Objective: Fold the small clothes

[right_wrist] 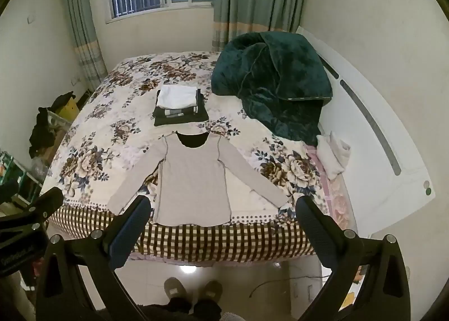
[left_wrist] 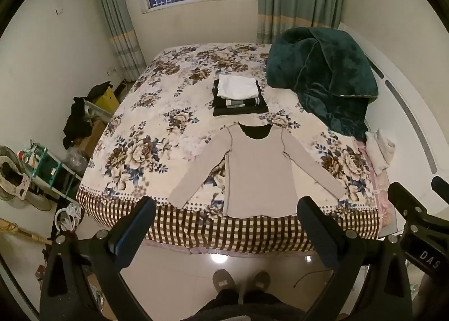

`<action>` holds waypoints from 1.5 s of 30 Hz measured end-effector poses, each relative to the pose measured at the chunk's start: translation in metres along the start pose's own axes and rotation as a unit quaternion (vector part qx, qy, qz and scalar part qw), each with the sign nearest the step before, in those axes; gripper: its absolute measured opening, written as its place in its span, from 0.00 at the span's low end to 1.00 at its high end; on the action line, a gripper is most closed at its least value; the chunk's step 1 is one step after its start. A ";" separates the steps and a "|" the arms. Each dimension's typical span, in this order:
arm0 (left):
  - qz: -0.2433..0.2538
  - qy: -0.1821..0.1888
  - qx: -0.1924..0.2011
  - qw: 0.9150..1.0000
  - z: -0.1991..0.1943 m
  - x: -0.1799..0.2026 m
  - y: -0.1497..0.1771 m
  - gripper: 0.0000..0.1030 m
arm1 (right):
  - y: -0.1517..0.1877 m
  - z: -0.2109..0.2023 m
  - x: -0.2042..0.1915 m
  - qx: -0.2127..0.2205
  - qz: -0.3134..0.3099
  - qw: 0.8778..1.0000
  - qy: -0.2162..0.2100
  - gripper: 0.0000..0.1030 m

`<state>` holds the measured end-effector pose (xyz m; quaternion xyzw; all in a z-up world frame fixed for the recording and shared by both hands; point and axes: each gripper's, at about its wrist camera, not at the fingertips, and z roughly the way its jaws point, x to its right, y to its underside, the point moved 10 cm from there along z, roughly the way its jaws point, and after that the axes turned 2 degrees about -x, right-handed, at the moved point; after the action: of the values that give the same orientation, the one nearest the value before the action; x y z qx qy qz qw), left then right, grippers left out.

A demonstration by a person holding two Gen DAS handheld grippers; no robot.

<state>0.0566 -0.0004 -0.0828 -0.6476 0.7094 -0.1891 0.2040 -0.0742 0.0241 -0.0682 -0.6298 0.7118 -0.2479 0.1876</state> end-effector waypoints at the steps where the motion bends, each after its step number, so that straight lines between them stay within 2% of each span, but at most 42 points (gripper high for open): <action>1: -0.001 0.000 0.000 1.000 0.000 0.000 0.000 1.00 | 0.000 0.000 0.000 0.001 -0.001 1.000 0.000 1.00; 14: -0.002 -0.004 0.011 1.000 0.003 -0.002 0.005 1.00 | 0.000 0.001 -0.002 -0.005 0.003 1.000 -0.007 1.00; 22: 0.000 -0.006 0.010 1.000 0.000 -0.001 -0.005 1.00 | 0.000 -0.003 -0.005 -0.004 0.001 1.000 -0.009 1.00; 24: -0.003 -0.004 0.013 1.000 -0.009 -0.011 -0.010 1.00 | 0.001 -0.001 -0.004 -0.003 0.002 1.000 -0.006 1.00; 45: -0.005 -0.007 0.024 1.000 -0.013 -0.015 -0.015 1.00 | -0.022 -0.020 -0.016 0.003 0.000 1.000 -0.004 1.00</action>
<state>0.0632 0.0136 -0.0632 -0.6471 0.7001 -0.2027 0.2237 -0.0658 0.0408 -0.0402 -0.6299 0.7106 -0.2473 0.1925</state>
